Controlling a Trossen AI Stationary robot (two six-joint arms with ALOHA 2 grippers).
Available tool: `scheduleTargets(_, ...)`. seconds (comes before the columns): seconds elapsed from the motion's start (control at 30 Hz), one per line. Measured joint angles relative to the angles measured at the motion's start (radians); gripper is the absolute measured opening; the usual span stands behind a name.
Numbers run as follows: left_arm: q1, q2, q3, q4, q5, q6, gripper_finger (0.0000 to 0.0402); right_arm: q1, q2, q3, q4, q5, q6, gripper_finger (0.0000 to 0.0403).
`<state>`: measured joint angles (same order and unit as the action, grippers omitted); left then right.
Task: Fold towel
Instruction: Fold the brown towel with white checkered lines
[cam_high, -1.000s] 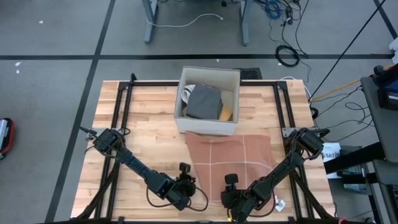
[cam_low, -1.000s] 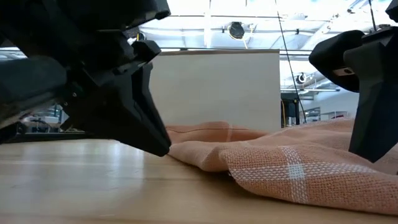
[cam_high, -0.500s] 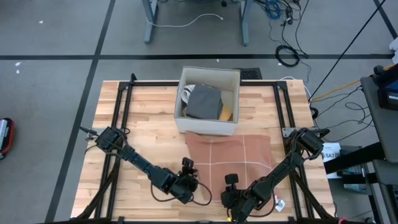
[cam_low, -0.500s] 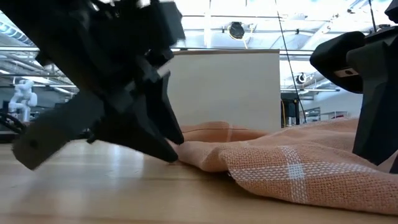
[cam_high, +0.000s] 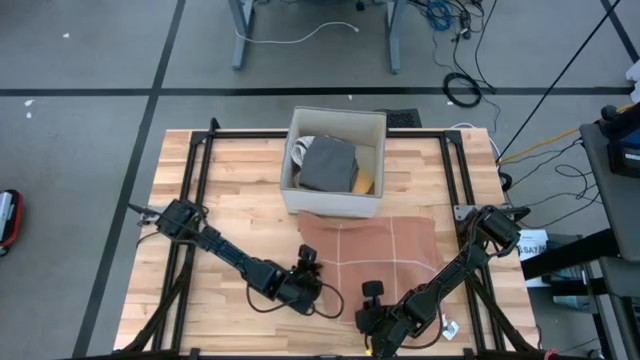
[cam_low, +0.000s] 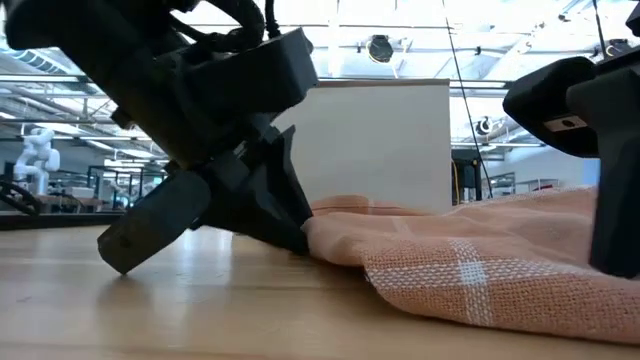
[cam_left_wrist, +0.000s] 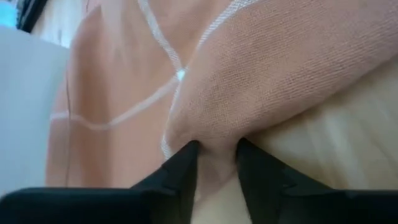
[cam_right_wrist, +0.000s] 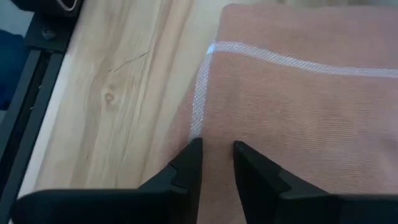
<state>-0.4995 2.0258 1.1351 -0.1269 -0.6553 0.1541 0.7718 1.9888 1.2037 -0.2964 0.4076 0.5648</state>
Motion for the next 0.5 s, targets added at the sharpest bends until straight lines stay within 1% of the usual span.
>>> scheduleTargets(0.07,0.006,0.001,0.001,0.016,0.03,0.039,0.008,0.0,0.0,0.0,0.0,-0.017,0.0,0.0073)
scheduleTargets(0.13,0.01,0.002,0.009,0.014,0.062,0.065,0.0035,0.0,0.0,0.0,-0.001,-0.02,0.0,0.0061)
scheduleTargets(0.17,0.011,0.003,0.015,0.009,0.069,0.073,0.0018,0.0,0.0,0.0,-0.005,-0.022,0.0,0.0054)
scheduleTargets(0.3,-0.002,0.007,0.045,-0.007,0.058,0.118,0.0005,0.002,0.0,0.0,-0.043,-0.044,0.026,0.0026)
scheduleTargets(0.43,-0.042,0.007,0.128,-0.053,-0.049,0.204,0.0003,0.005,-0.002,0.003,-0.09,-0.063,0.052,0.0005)
scheduleTargets(0.5,-0.058,0.007,0.179,-0.072,-0.096,0.255,0.0002,0.005,-0.003,0.003,-0.094,-0.081,0.052,0.0002)
